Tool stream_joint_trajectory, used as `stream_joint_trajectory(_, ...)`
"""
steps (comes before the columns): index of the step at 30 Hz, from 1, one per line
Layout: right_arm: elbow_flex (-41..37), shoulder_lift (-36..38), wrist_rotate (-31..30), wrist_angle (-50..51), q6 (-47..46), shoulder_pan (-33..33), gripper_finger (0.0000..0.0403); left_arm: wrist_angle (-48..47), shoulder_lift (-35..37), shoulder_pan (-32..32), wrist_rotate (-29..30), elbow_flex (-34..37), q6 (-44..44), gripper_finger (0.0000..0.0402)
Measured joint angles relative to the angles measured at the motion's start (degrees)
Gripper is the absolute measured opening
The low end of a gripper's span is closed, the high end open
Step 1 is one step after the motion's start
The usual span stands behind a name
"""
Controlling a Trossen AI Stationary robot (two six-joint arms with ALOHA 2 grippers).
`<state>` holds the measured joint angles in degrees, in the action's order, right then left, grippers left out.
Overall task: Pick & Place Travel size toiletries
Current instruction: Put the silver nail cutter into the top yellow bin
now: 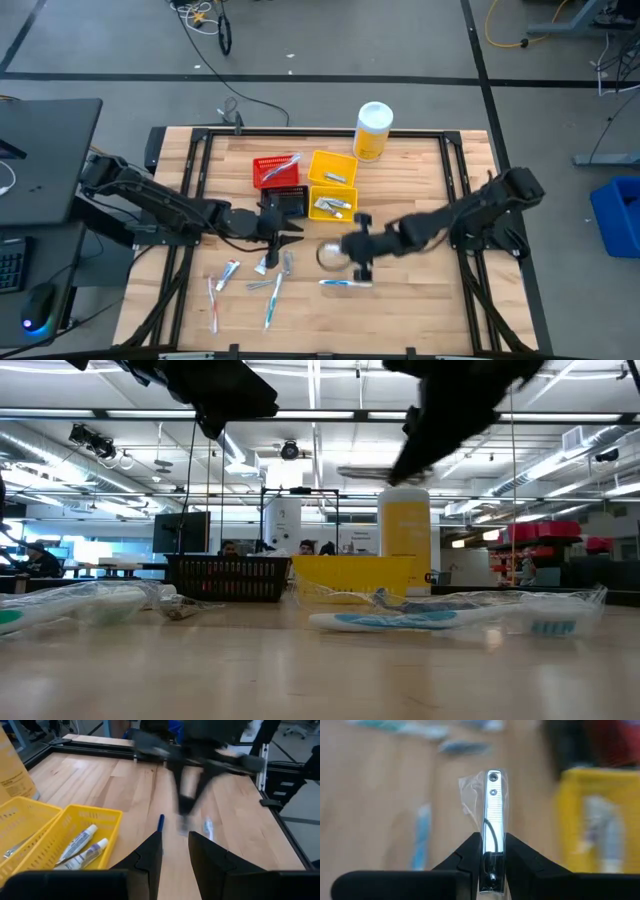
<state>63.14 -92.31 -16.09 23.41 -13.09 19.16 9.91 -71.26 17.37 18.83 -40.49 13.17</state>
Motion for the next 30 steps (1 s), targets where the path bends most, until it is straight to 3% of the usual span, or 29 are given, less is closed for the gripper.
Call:
stream_joint_trajectory(5, 0.1, 0.8, -3.1, -0.1, 5.0, -9.3, 0.0075, -0.1, 0.0, 0.4, 0.0, 0.0, 0.0, 0.0103)
stream_joint_trajectory(14, 0.1, 0.7, -1.0, -1.0, 11.0, -26.8, 0.0075, -0.1, 0.0, 0.3, 0.0, 0.0, -1.7, 0.0103)
stream_joint_trajectory(18, -1.1, 0.7, 2.8, -4.6, 14.8, -33.4, 0.0075, -0.1, 0.0, 0.3, 0.0, 0.0, -2.3, 0.0103)
stream_joint_trajectory(26, -5.9, -2.3, 12.7, -15.5, 17.6, -41.6, 0.0076, -0.1, 0.0, 0.3, 0.0, 0.0, -1.8, 0.0103)
stream_joint_trajectory(30, -6.3, -5.9, 13.2, -16.5, 18.3, -42.4, 0.0075, -0.1, 0.0, 0.3, 0.0, 0.0, -1.8, 0.0103)
